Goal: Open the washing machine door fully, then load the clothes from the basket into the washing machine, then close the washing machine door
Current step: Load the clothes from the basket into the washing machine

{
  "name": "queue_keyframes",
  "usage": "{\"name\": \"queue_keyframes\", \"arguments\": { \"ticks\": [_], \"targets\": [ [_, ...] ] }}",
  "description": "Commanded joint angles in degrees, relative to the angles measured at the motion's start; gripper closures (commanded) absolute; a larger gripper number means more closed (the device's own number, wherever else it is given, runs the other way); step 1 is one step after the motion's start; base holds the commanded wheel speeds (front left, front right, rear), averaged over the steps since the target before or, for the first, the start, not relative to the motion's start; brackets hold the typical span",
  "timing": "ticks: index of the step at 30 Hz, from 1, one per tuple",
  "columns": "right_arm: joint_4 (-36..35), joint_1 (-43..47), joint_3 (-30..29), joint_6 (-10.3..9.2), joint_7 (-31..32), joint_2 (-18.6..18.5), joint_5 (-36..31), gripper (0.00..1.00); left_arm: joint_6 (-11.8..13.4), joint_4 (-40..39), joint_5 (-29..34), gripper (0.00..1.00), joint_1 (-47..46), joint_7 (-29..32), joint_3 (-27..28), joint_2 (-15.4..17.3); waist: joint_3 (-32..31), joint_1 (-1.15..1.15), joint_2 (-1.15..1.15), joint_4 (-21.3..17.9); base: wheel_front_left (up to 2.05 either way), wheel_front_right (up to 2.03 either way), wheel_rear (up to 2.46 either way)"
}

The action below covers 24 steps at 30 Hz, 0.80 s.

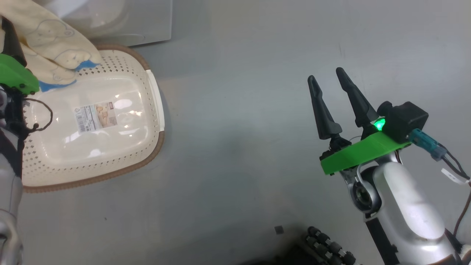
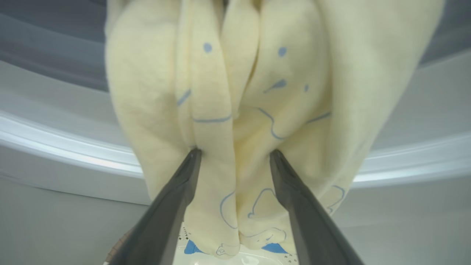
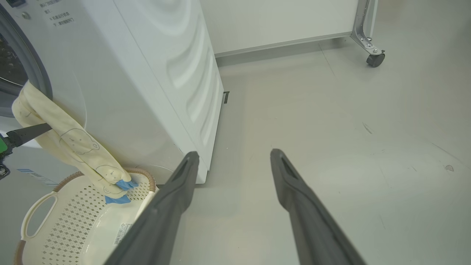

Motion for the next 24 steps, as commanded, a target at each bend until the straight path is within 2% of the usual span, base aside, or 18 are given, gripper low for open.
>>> {"name": "queue_keyframes", "arguments": {
  "ticks": [1,13,14,15,16,24],
  "targets": [
    [-1.89,0.10,1.10,-0.15,-0.38,0.01,0.49,0.00,0.36,-0.46,-0.07,0.00,-1.17,-0.57,1.10,3.20,0.18,0.00,0.00,-0.23,0.00,0.00,0.00],
    [-1.73,-0.25,2.17,-0.15,-0.38,0.01,1.02,0.00,0.01,5.63,-0.46,0.00,-5.63,-2.16,0.46,3.68,0.83,0.00,0.00,-1.11,0.00,0.00,0.00],
    [-1.70,-0.26,2.17,-0.15,-0.38,0.01,0.99,0.00,-0.06,5.90,-0.63,0.17,-5.86,-2.24,0.49,3.62,0.79,0.00,0.00,-1.10,0.00,0.00,0.00],
    [-1.66,-0.26,2.17,-0.15,-0.38,0.01,0.96,0.00,-0.14,6.13,-0.78,0.66,-6.05,-2.32,0.50,3.58,0.73,0.00,0.00,-1.08,0.00,0.00,0.00],
    [-1.61,-0.26,2.17,-0.15,-0.38,0.01,0.92,0.00,-0.24,6.27,-0.95,0.99,-6.21,-2.43,0.51,3.54,0.65,0.00,0.00,-1.04,0.00,0.00,0.00],
    [-1.21,-0.26,1.89,-0.15,-0.38,0.01,0.66,0.00,-1.16,5.66,-2.60,1.00,-4.61,-3.18,0.05,3.28,-0.71,0.00,0.00,0.07,0.00,0.00,0.00]
  ]
}}
